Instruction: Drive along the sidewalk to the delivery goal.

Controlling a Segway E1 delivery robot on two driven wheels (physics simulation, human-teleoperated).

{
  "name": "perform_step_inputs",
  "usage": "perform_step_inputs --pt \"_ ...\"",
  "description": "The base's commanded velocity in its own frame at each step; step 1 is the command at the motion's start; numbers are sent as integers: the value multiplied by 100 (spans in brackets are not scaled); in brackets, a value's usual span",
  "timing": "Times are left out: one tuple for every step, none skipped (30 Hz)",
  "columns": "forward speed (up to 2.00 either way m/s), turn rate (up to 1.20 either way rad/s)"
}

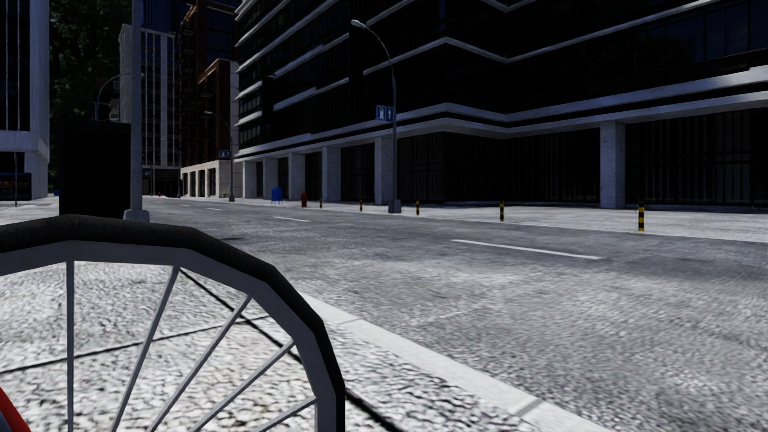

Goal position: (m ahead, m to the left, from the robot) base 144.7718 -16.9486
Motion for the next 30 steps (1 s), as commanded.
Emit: perform_step_inputs --pt "0 0" --pt "0 0" --pt "0 0" --pt "0 0" --pt "0 0" --pt "0 0" --pt "0 0" --pt "0 0" --pt "0 0" --pt "0 0" --pt "0 0" --pt "0 0" --pt "0 0" --pt "0 0" --pt "0 0" --pt "0 0" --pt "0 0" --pt "0 0" --pt "0 0" --pt "0 0" --pt "0 0" --pt "0 0" --pt "0 0" --pt "0 0" --pt "0 0" --pt "0 0" --pt "0 0" --pt "0 0" --pt "0 0" --pt "0 0"
